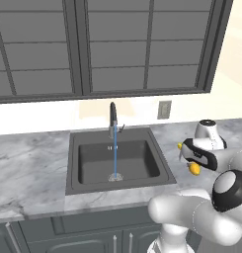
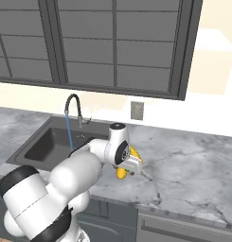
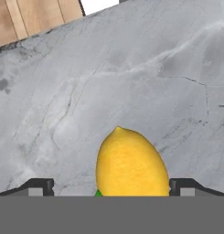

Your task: Turn on the sink faucet. Then move the lemon from the counter to the sink. Turn off the sink. Move the vegetable from the sink to the pot next to the stove. Finally move the pot to the rear left burner.

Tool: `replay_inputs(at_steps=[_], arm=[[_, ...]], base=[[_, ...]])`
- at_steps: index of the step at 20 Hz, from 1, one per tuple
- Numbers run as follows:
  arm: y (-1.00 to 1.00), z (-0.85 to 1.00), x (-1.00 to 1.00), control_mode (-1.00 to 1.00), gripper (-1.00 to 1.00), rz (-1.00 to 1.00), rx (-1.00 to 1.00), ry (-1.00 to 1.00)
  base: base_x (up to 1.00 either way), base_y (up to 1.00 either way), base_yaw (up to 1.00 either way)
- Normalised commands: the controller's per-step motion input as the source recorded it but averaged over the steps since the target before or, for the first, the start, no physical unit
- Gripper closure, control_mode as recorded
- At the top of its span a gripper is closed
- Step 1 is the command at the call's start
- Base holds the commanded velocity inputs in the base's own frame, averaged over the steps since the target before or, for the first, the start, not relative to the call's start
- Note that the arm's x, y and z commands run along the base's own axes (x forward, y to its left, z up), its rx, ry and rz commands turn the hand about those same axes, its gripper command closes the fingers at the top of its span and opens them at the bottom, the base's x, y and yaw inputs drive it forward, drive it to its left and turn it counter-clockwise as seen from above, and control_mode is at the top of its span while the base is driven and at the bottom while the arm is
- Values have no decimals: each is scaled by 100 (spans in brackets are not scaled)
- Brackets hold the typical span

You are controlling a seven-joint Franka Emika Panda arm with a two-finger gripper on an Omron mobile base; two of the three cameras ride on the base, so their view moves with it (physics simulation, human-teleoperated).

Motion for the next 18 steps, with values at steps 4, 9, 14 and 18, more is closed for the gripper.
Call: replay_inputs(at_steps=[4, 9, 14, 18], arm=[[6, -4, -1, -100, -100, 0, 1, 0], [20, -3, -4, -100, -100, 0, 1, 0], [7, -6, -6, -100, -100, 0, 2, 0], [0, -7, 0, -100, -100, 0, 0, 0]], base=[[0, 0, 0], [0, 0, 0], [0, 0, 0], [0, 0, 0]])
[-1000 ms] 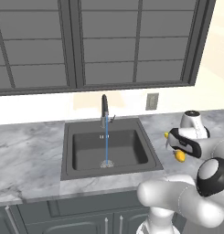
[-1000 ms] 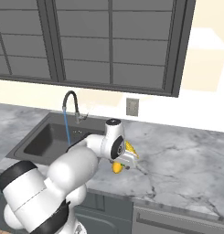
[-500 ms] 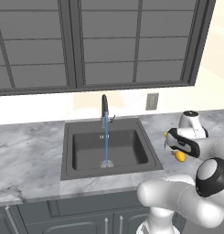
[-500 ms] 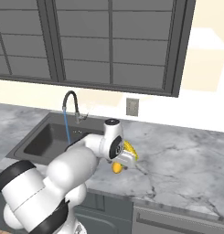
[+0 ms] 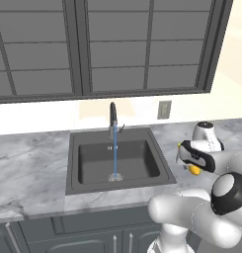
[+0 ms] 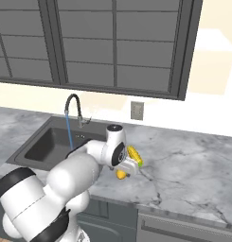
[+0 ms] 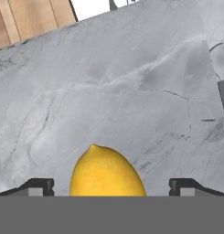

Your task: Turn on the sink faucet. Then move the lemon from the counter to the sink. Turn off the sink. Move the vegetable from the sink to the pot next to the stove. Finally move the pot to the rear left burner.

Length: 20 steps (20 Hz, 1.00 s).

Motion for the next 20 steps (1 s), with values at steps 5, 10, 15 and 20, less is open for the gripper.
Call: replay_inputs(at_steps=[5, 10, 15, 20], arm=[[0, -15, 0, -100, -100, 0, 0, 0], [0, -23, 1, -100, 100, 0, 0, 0], [5, -1, 0, -100, 100, 0, 0, -1], [66, 21, -1, -100, 100, 10, -1, -6]], base=[[0, 0, 0], [0, 0, 0], [0, 0, 0], [0, 0, 0]])
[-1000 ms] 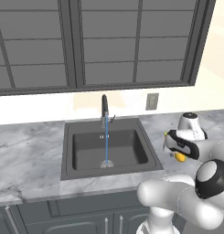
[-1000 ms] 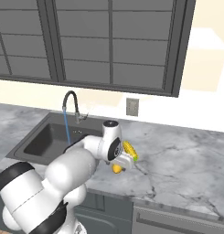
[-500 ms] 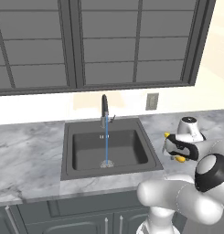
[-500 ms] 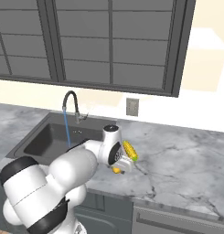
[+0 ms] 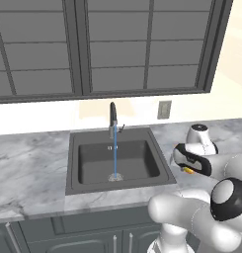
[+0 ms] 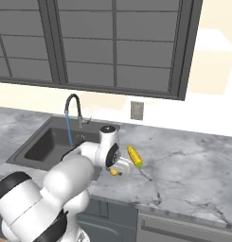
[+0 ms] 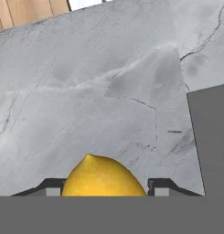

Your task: Turn on the sink faucet. Then move the lemon from the counter to the sink. Turn off the sink. Move the vegetable from the sink to the pot next to the stove. Finally move the pot to the rear left burner.

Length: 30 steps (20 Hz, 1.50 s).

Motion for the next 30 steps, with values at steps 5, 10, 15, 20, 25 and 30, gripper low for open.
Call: replay_inputs(at_steps=[5, 10, 15, 20, 25, 30], arm=[[100, 1, 34, -100, 100, 21, 0, 0], [98, 4, 56, -100, 100, 22, 0, 0], [80, 8, 80, -100, 100, 18, 0, 0], [39, -11, 47, -100, 100, 4, 0, 0], [16, -30, 23, -100, 100, 0, 0, 4], [14, -38, 24, -100, 100, 0, 0, 2]], base=[[0, 0, 0], [0, 0, 0], [0, 0, 0], [0, 0, 0], [0, 0, 0], [0, 0, 0]])
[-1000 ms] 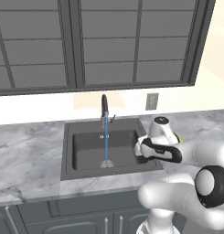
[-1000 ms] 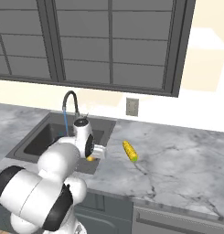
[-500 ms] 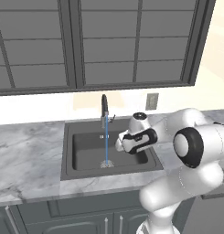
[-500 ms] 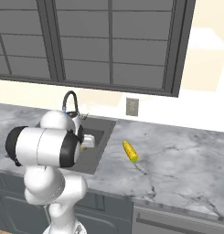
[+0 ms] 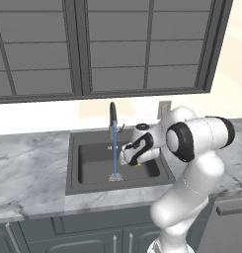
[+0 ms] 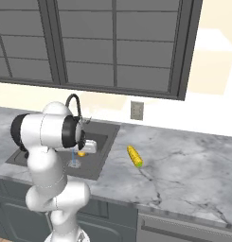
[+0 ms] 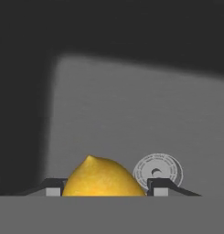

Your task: Turn on the sink faucet. Then move the lemon from the counter to the sink. Turn off the sink. Move the vegetable from the sink to the pot next to the stove. Finally move the pot to the rear left burner.

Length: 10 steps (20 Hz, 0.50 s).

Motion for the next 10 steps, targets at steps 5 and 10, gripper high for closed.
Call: replay_inputs(at_steps=[5, 10], arm=[[4, -34, 21, -100, 100, 0, 2, 0], [3, -31, 23, -100, 100, 0, 0, 0]], base=[[0, 0, 0], [0, 0, 0]])
